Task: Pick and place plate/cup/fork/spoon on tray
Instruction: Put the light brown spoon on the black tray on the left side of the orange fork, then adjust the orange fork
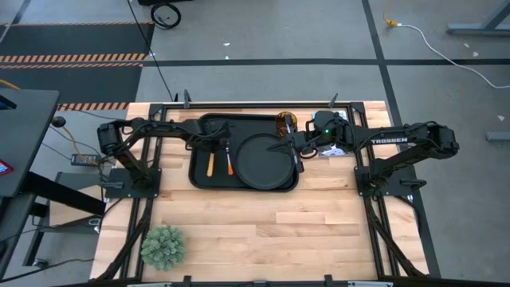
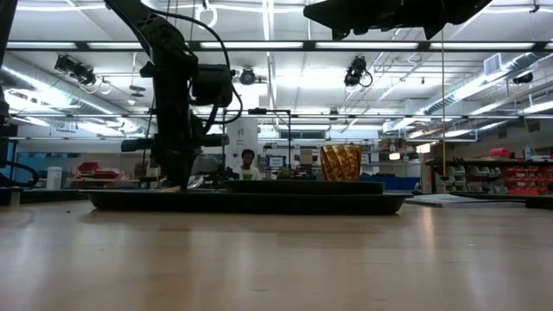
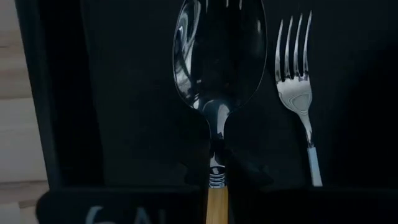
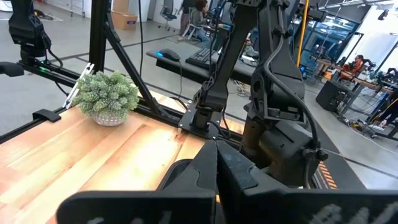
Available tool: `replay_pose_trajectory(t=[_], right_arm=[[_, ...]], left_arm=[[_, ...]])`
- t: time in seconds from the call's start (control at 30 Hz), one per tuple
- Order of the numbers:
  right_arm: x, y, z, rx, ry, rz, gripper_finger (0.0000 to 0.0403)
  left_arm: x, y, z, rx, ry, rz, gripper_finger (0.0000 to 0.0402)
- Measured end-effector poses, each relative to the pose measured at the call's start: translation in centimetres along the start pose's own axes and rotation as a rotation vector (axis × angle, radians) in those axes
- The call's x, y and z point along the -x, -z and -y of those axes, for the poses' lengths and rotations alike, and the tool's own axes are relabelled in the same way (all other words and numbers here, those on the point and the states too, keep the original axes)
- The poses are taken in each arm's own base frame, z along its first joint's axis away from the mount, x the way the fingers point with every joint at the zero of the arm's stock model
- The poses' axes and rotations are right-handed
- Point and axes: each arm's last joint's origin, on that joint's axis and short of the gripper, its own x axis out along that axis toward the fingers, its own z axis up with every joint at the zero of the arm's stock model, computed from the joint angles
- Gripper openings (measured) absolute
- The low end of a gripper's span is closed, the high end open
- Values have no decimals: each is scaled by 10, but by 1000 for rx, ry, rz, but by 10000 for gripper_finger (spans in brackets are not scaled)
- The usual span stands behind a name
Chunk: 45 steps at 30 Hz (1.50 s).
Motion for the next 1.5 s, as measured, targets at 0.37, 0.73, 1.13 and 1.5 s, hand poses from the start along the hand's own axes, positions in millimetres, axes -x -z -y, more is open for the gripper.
replay_pose_trajectory(t=[0.37, 0.73, 1.13, 1.5], right_arm=[[0, 0, 0, 0, -3, 1, 4], [0, 0, 0, 0, -4, 1, 4], [0, 0, 0, -1, -4, 1, 4], [0, 0, -1, -44, -5, 1, 4]], left_arm=[[-1, -4, -3, 39, -1, -11, 51], [-1, -4, -3, 31, -7, -15, 106], [16, -4, 26, -453, 103, 130, 102], [11, 16, 42, -927, 111, 167, 81]])
